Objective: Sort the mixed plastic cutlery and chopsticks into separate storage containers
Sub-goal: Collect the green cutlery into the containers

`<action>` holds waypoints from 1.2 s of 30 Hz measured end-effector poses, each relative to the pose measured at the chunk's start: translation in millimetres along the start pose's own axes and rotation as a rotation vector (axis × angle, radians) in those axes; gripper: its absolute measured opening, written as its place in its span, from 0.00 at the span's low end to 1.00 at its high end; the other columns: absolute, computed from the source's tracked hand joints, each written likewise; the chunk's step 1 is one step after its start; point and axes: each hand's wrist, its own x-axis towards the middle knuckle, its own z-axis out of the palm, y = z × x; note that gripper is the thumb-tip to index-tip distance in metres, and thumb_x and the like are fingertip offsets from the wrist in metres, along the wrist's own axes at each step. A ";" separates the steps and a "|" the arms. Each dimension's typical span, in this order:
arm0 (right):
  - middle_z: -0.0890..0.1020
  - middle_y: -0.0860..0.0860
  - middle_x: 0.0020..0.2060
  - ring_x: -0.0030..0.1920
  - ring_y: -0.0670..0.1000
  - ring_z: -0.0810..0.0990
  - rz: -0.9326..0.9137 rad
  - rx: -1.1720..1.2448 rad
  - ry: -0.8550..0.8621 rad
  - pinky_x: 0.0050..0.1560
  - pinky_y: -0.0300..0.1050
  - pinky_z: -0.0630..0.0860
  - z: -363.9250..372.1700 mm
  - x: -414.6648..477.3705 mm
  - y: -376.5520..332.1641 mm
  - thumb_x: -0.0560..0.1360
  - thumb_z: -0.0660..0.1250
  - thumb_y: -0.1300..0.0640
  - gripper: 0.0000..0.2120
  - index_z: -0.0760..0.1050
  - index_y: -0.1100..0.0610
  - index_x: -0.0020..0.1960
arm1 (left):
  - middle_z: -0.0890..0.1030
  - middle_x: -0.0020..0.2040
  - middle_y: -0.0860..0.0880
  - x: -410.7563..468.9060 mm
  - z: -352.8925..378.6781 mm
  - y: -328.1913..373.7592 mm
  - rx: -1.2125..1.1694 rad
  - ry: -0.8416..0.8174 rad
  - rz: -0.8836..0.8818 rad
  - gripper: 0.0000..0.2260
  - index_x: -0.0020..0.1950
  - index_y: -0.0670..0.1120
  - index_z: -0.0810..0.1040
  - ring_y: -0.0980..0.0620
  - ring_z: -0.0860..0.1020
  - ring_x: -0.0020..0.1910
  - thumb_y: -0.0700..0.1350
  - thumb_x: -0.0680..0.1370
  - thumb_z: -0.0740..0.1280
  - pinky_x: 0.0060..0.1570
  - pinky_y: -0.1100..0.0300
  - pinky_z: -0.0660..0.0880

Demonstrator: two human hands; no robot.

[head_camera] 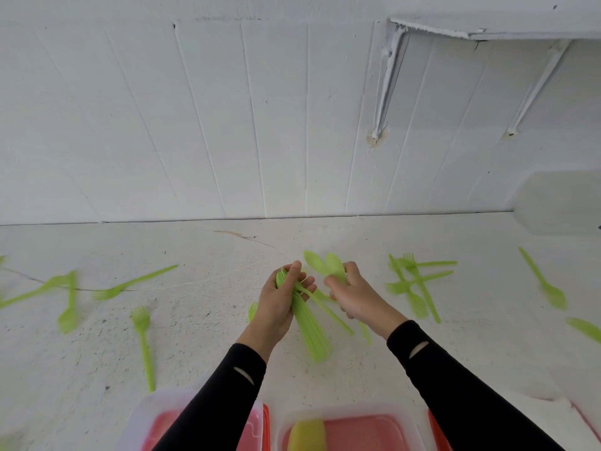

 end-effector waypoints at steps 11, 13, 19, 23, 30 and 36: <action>0.78 0.50 0.36 0.31 0.47 0.74 0.022 -0.054 0.014 0.32 0.41 0.73 2.6 0.7 1.3 0.82 0.59 0.46 0.14 0.78 0.54 0.51 | 0.84 0.54 0.39 -1.6 -1.5 0.1 0.028 -0.068 -0.010 0.10 0.61 0.38 0.75 0.44 0.83 0.50 0.36 0.80 0.66 0.51 0.52 0.80; 0.77 0.48 0.38 0.35 0.47 0.75 -0.004 -0.245 0.106 0.35 0.42 0.71 -0.2 1.1 2.8 0.82 0.57 0.44 0.15 0.73 0.54 0.57 | 0.83 0.46 0.41 -2.7 0.4 1.4 -0.015 -0.047 -0.004 0.09 0.60 0.37 0.74 0.44 0.83 0.45 0.36 0.80 0.65 0.49 0.52 0.82; 0.70 0.48 0.34 0.33 0.48 0.69 -0.048 -0.144 0.031 0.36 0.44 0.66 4.2 -2.3 1.2 0.82 0.53 0.51 0.08 0.64 0.52 0.59 | 0.78 0.38 0.47 -5.5 2.2 2.7 0.000 -0.037 -0.004 0.13 0.55 0.41 0.76 0.48 0.80 0.40 0.45 0.75 0.72 0.46 0.55 0.82; 0.74 0.43 0.43 0.36 0.41 0.71 -0.216 -0.210 0.084 0.33 0.29 0.67 8.4 -0.4 4.3 0.82 0.57 0.58 0.08 0.74 0.51 0.56 | 0.82 0.49 0.42 -4.2 -1.8 1.5 0.062 -0.056 0.024 0.21 0.58 0.39 0.77 0.46 0.82 0.50 0.49 0.71 0.75 0.50 0.56 0.80; 0.79 0.47 0.52 0.43 0.37 0.74 -0.339 -0.329 0.044 0.43 0.26 0.68 14.5 2.1 10.0 0.82 0.60 0.56 0.13 0.77 0.55 0.64 | 0.83 0.52 0.40 -2.6 -4.2 1.5 0.065 -0.075 0.021 0.19 0.59 0.40 0.76 0.44 0.82 0.47 0.49 0.73 0.73 0.47 0.52 0.82; 0.74 0.47 0.52 0.45 0.43 0.75 -0.270 -0.197 -0.062 0.48 0.34 0.71 20.3 3.9 11.6 0.82 0.62 0.52 0.13 0.78 0.48 0.65 | 0.81 0.49 0.44 -3.2 -2.5 3.8 0.018 -0.063 0.014 0.20 0.59 0.40 0.75 0.47 0.84 0.50 0.50 0.71 0.72 0.46 0.53 0.82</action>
